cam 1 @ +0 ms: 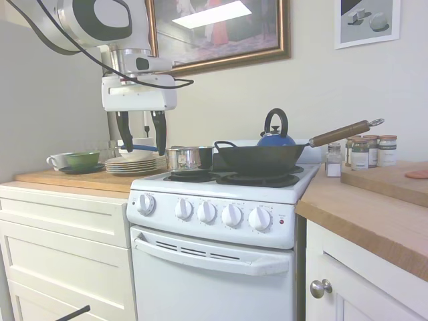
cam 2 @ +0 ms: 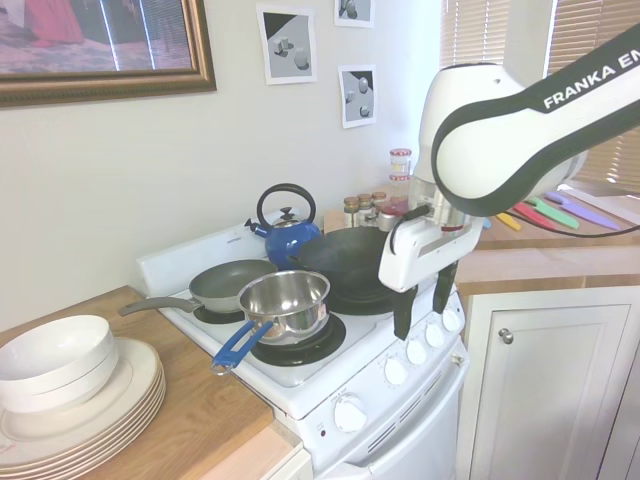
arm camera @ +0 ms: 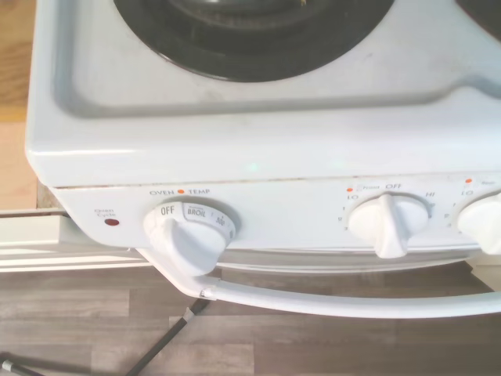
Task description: Turn on the stove on the bottom right
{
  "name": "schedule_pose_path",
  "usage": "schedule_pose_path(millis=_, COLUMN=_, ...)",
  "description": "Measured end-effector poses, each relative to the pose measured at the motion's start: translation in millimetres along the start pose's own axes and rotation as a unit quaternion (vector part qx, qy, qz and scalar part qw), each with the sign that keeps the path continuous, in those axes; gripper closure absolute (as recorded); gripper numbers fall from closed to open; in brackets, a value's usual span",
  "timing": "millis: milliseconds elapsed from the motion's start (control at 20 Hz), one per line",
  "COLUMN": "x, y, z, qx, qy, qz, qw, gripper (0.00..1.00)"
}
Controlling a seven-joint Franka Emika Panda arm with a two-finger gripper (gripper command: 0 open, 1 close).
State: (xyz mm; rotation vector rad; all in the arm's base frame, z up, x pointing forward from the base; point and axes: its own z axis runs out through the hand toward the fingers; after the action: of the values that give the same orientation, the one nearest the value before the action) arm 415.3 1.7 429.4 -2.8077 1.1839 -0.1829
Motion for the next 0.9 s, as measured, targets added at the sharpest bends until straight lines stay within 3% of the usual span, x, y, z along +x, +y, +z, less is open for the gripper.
schedule_pose_path(millis=450, x=12.7, y=15.9, z=1.1, qx=-0.018, qy=0.005, qz=-0.004, qw=0.9998, gripper=0.00)
schedule_pose_path(millis=900, x=64.0, y=56.1, z=23.9, qx=-0.042, qy=-0.023, qz=-0.008, qw=0.9988, gripper=0.00)
